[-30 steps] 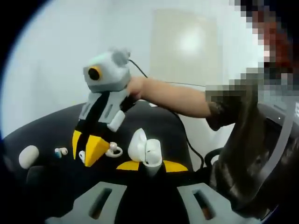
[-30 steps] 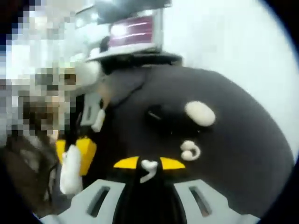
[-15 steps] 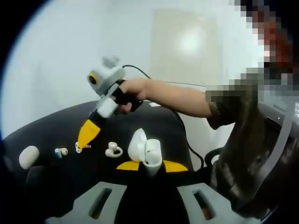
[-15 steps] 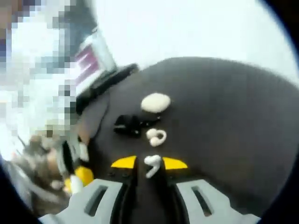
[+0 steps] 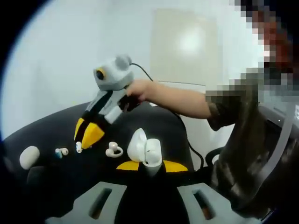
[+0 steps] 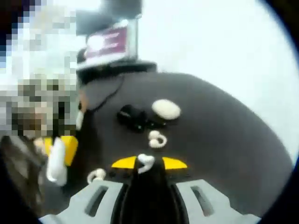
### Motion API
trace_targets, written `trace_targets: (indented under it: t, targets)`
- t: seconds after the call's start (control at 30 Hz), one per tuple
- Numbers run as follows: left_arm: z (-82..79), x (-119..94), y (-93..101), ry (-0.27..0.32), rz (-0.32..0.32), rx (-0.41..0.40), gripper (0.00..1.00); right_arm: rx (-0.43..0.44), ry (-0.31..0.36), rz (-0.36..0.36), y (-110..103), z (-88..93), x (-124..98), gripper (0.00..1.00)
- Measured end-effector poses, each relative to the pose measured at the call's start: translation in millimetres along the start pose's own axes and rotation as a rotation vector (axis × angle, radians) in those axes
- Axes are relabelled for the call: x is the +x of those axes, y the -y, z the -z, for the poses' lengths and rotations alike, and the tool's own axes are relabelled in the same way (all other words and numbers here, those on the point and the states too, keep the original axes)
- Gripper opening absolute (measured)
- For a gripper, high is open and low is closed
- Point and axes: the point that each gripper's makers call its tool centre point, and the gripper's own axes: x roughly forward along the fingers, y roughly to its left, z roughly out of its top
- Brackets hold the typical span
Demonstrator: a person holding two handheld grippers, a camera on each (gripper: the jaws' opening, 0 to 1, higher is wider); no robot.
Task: Pick up three earphones and place each one into its charging case using tactile feedback, ensure that each earphone is properly inserted and securely positioned inside the case.
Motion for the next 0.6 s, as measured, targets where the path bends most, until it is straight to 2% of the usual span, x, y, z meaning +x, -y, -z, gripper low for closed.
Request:
trace_targets:
  t: [0.13, 0.27, 0.3, 0.4, 0.43, 0.5, 0.6]
  targets:
    - [0.0, -1, -0.5, 0.000, 0.000, -0.001, 0.14, 0.029, 0.015, 0.015, 3, -7.6, 1, 0.16]
    - [-0.4, -1, -0.9, 0.001, 0.001, -0.003, 0.14, 0.060, 0.065, 0.056, 9, -15.4, -15, 0.15]
    - [-0.4, -1, -0.9, 0.001, 0.000, -0.001, 0.14, 0.072, 0.104, 0.074, 9, -20.0, -22, 0.15]
    - [-0.9, -1, -0.6, 0.000, -0.002, 0.003, 0.14, 0.017, 0.319, 0.154, -5, -42.6, -56, 0.15]
    - [-1.2, -1, -0.5, 0.001, -0.003, 0.006, 0.14, -0.028, 0.396, 0.167, -17, -48.5, -69, 0.15]
    - [-1.7, 0, 0.2, 0.000, -0.001, 0.004, 0.14, -0.091, 0.509, 0.162, -42, -52.8, -88, 0.15]
    - [-2.3, 0, 0.6, -0.002, 0.002, -0.011, 0.14, -0.194, 0.575, 0.156, -69, -47.8, -105, 0.15]
